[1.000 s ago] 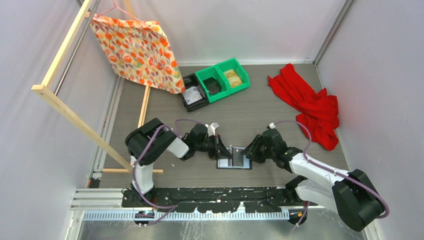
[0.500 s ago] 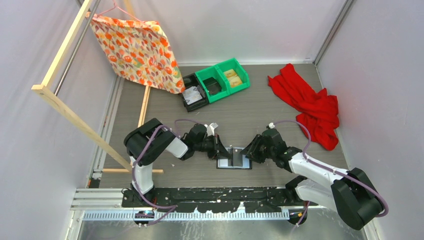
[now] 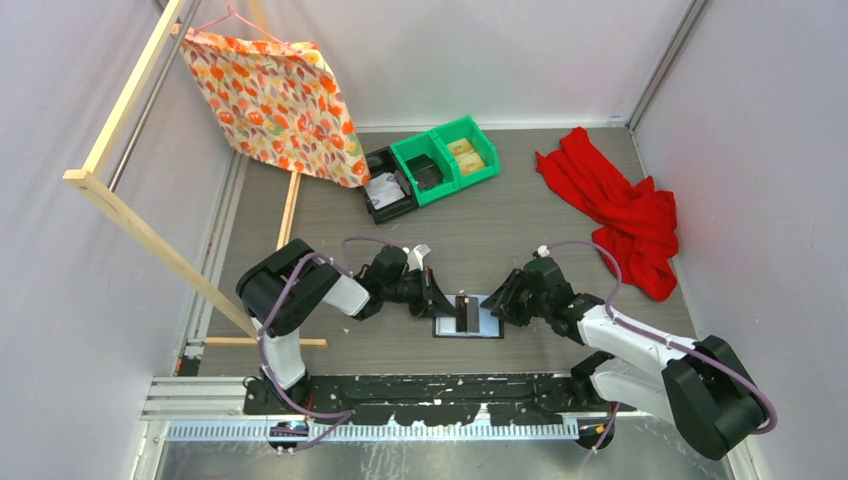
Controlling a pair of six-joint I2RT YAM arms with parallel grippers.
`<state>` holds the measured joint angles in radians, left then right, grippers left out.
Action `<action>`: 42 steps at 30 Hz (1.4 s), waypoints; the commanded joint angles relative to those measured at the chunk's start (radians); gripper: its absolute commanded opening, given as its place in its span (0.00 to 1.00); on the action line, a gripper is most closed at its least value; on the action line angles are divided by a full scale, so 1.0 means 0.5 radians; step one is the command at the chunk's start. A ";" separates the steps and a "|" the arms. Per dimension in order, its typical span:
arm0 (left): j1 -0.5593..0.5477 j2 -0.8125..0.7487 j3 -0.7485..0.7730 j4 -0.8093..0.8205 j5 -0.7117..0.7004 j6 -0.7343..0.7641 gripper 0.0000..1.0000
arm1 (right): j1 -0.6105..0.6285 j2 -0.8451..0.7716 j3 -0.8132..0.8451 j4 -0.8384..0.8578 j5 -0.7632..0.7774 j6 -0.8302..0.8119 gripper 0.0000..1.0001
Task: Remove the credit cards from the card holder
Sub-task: Remove the credit card from the card holder.
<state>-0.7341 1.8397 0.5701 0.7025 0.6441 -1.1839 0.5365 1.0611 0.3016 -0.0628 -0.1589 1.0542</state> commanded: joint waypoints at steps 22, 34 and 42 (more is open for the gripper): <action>-0.024 0.140 0.070 0.229 0.075 -0.084 0.31 | 0.011 0.069 -0.042 -0.245 0.108 -0.069 0.41; -0.026 0.166 0.057 0.274 0.050 -0.104 0.01 | 0.010 0.079 -0.028 -0.252 0.112 -0.075 0.41; 0.076 -0.068 0.038 -0.108 0.064 0.088 0.01 | 0.010 0.076 -0.029 -0.266 0.127 -0.076 0.41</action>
<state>-0.7326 1.9053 0.5919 0.7773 0.6827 -1.2278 0.5369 1.0676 0.3050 -0.0639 -0.1585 1.0531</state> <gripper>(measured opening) 0.013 0.408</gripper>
